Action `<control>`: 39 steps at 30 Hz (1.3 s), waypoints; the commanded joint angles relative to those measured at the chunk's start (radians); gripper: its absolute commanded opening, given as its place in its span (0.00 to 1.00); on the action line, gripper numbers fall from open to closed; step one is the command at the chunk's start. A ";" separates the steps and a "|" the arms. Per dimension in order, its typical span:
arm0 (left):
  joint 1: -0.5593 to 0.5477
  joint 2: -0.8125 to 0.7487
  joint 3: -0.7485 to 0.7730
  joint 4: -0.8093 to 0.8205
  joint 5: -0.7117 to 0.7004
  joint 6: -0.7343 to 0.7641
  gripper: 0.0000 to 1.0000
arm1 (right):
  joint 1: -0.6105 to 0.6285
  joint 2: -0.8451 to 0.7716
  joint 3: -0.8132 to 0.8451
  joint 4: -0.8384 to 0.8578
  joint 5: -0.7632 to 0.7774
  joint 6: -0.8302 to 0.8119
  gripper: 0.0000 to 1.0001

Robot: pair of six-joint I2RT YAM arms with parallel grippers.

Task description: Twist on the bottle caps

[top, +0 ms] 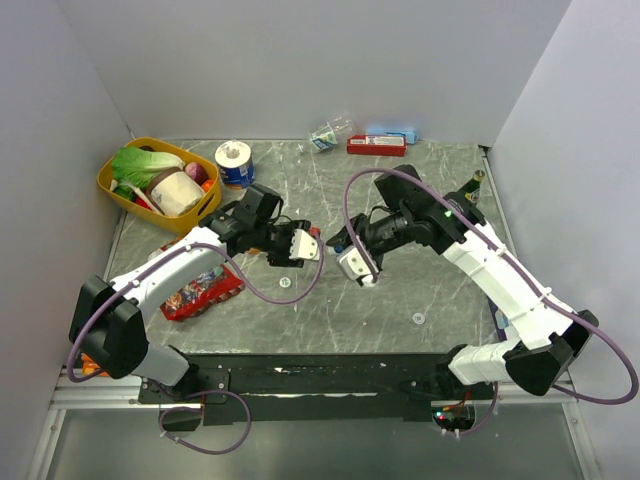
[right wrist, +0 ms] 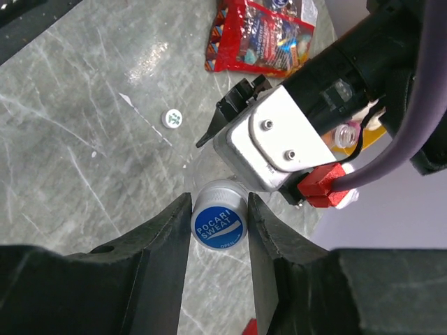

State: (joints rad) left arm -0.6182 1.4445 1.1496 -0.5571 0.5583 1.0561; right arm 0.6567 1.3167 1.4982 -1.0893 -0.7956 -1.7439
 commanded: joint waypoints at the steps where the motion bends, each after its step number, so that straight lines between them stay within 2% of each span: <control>1: -0.005 -0.053 -0.019 0.109 0.045 -0.022 0.01 | -0.012 -0.001 0.011 0.127 0.027 0.240 0.14; 3: -0.006 -0.067 -0.047 0.232 0.020 -0.115 0.01 | -0.023 0.030 0.060 0.161 0.015 0.357 0.04; 4: -0.005 -0.085 -0.082 0.276 -0.012 -0.146 0.01 | -0.031 0.042 0.082 0.166 0.007 0.471 0.00; 5: -0.008 -0.096 -0.105 0.406 -0.040 -0.235 0.01 | -0.049 0.052 0.118 0.181 -0.019 0.530 0.00; 7: -0.009 -0.128 -0.166 0.521 -0.076 -0.313 0.01 | -0.060 0.070 0.140 0.206 -0.031 0.694 0.00; 8: -0.012 -0.139 -0.188 0.581 -0.130 -0.390 0.01 | -0.063 0.075 0.142 0.216 -0.033 0.740 0.00; 12: -0.038 -0.183 -0.287 0.843 -0.293 -0.542 0.01 | -0.065 0.053 0.099 0.356 0.010 0.969 0.00; 14: -0.076 -0.196 -0.313 0.913 -0.430 -0.591 0.01 | -0.066 0.056 0.096 0.390 0.035 1.111 0.00; 17: -0.139 -0.181 -0.337 1.008 -0.555 -0.645 0.01 | -0.069 0.073 0.117 0.425 0.099 1.296 0.00; 18: -0.153 -0.158 -0.330 1.025 -0.680 -0.666 0.01 | -0.071 0.082 0.123 0.428 0.116 1.337 0.00; 19: -0.175 -0.142 -0.321 1.051 -0.742 -0.689 0.01 | -0.069 0.087 0.134 0.433 0.148 1.409 0.00; 22: -0.187 -0.079 -0.262 1.057 -0.912 -0.790 0.01 | -0.069 0.107 0.161 0.434 0.203 1.538 0.00; 25: -0.187 -0.023 -0.191 0.985 -0.978 -0.855 0.01 | -0.074 0.148 0.223 0.402 0.269 1.662 0.00; 30: -0.187 0.013 -0.166 0.941 -1.041 -0.892 0.01 | -0.094 0.171 0.238 0.407 0.367 1.866 0.00; 34: -0.189 0.045 -0.133 0.892 -1.129 -0.949 0.01 | -0.085 0.185 0.240 0.417 0.424 1.900 0.00; 37: -0.190 0.115 -0.050 0.797 -1.271 -1.076 0.01 | -0.083 0.214 0.250 0.402 0.493 1.946 0.00; 38: -0.189 0.137 -0.025 0.771 -1.352 -1.163 0.01 | -0.083 0.225 0.254 0.399 0.504 1.952 0.00; 39: -0.189 0.170 0.013 0.748 -1.356 -1.183 0.01 | -0.083 0.230 0.257 0.397 0.507 1.959 0.00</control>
State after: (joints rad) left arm -0.8360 1.5383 1.0111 0.2432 -0.5159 0.1417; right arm 0.5510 1.5269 1.7256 -0.5743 -0.3073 0.1112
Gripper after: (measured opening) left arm 0.573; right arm 0.413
